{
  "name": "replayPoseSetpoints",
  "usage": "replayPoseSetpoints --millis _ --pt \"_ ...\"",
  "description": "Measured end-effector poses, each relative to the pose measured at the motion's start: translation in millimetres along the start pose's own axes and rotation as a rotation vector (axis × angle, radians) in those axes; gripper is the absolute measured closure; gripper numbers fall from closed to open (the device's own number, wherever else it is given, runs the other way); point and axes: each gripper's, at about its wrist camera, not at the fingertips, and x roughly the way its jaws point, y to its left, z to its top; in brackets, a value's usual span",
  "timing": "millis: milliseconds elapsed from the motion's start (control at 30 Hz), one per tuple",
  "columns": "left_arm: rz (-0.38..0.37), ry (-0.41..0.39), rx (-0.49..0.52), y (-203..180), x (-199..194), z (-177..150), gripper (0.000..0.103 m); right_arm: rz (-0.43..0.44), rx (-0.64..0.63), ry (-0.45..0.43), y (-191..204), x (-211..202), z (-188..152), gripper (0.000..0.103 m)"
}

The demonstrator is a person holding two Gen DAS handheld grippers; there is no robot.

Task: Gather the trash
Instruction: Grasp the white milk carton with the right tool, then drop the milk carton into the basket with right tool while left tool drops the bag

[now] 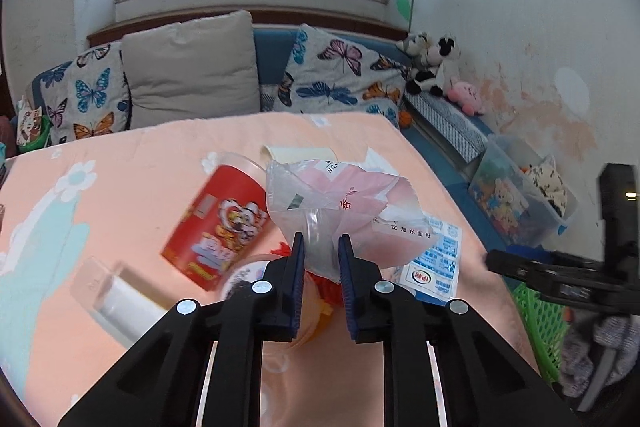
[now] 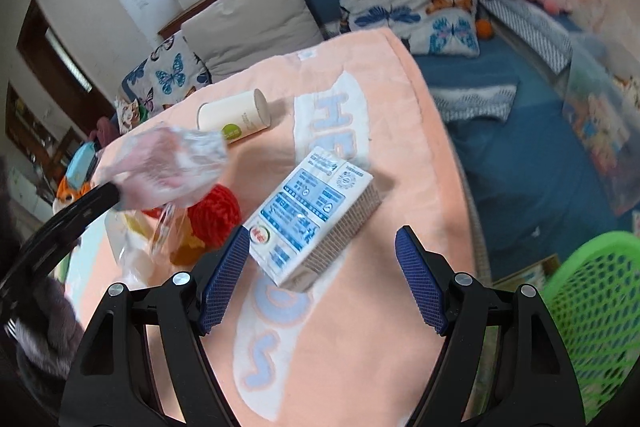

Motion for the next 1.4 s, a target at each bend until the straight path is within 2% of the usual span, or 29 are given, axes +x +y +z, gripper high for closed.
replayPoseSetpoints --millis 200,300,433,800,933,1100,1267,1400 --pt "0.018 -0.049 -0.010 11.4 -23.0 1.4 0.087 -0.012 0.062 0.042 9.6 25.0 15.1 0.027" --pt "0.025 -0.061 -0.010 17.7 -29.6 0.3 0.087 -0.072 0.089 0.063 15.2 39.6 21.2 0.027" --pt "0.031 -0.062 -0.010 23.3 -32.2 -3.4 0.087 -0.157 0.112 0.091 15.9 59.8 24.1 0.027" --pt "0.041 -0.054 -0.029 41.9 -32.9 -12.7 0.087 -0.231 0.184 0.126 16.8 91.6 35.1 0.026" --pt "0.042 -0.054 -0.025 41.5 -34.0 -14.2 0.087 -0.246 0.161 0.142 20.1 96.6 37.6 0.028" --pt "0.047 -0.053 -0.018 38.3 -35.9 -15.8 0.087 -0.203 0.135 0.113 18.5 80.0 31.1 0.029" --pt "0.040 -0.055 -0.005 28.5 -41.3 -17.8 0.087 -0.132 0.092 0.023 17.0 36.3 19.2 0.030" --pt "0.024 -0.061 0.016 13.1 -47.3 -21.0 0.087 -0.115 0.058 -0.060 15.2 -4.7 9.1 0.031"
